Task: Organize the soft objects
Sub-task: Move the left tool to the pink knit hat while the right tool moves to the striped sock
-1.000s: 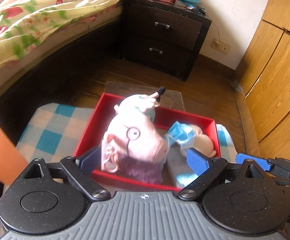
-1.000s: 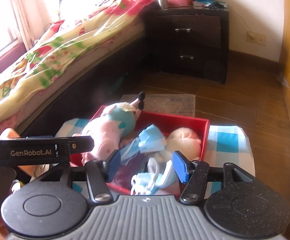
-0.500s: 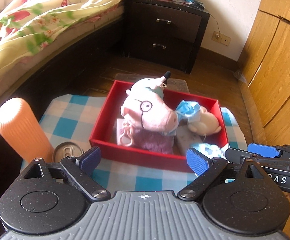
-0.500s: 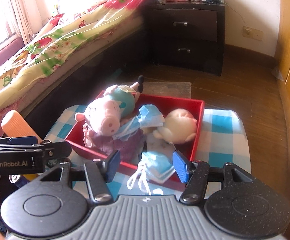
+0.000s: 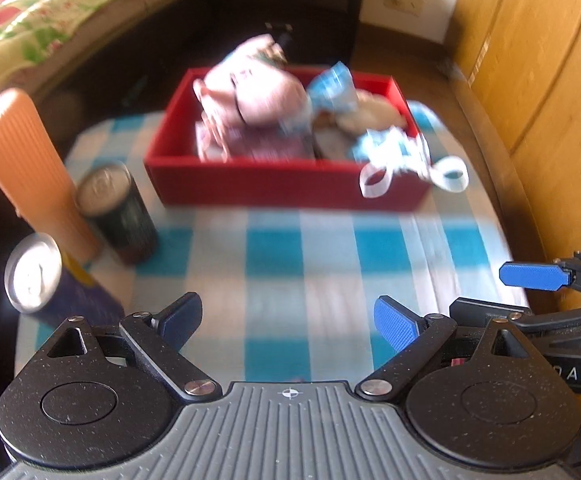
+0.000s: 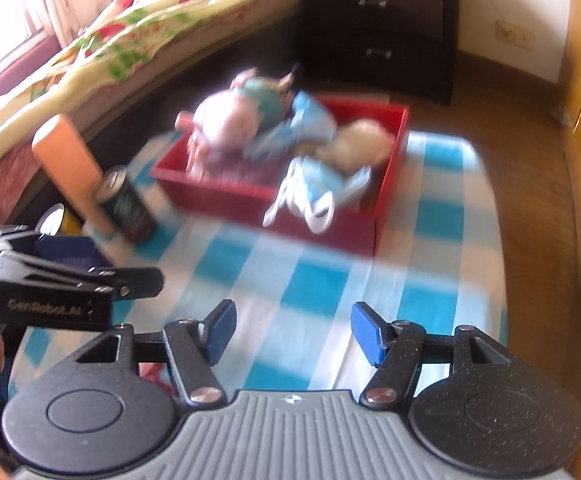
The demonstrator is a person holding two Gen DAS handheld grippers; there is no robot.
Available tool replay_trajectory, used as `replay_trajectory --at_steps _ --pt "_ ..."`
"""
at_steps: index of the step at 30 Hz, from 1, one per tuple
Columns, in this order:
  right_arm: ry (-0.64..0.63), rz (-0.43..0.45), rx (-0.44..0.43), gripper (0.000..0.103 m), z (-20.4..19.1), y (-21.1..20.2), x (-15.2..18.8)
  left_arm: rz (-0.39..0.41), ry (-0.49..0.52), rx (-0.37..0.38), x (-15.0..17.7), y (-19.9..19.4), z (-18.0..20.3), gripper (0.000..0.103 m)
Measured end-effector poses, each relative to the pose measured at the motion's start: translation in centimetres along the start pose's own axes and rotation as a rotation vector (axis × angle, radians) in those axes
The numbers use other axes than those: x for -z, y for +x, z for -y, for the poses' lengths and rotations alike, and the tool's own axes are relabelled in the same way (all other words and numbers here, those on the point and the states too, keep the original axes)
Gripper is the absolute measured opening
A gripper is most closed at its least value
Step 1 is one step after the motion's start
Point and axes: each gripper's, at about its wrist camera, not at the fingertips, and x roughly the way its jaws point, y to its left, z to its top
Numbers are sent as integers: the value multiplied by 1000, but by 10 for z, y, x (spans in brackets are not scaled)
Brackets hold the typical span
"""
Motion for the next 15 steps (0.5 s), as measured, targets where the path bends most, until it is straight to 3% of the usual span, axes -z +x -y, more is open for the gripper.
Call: replay_trajectory --at_steps 4,15 --pt "-5 -46 -4 42 -3 3 23 -32 30 6 18 1 7 90" --pt "33 -56 -14 42 1 -5 42 -93 12 23 45 5 4 90"
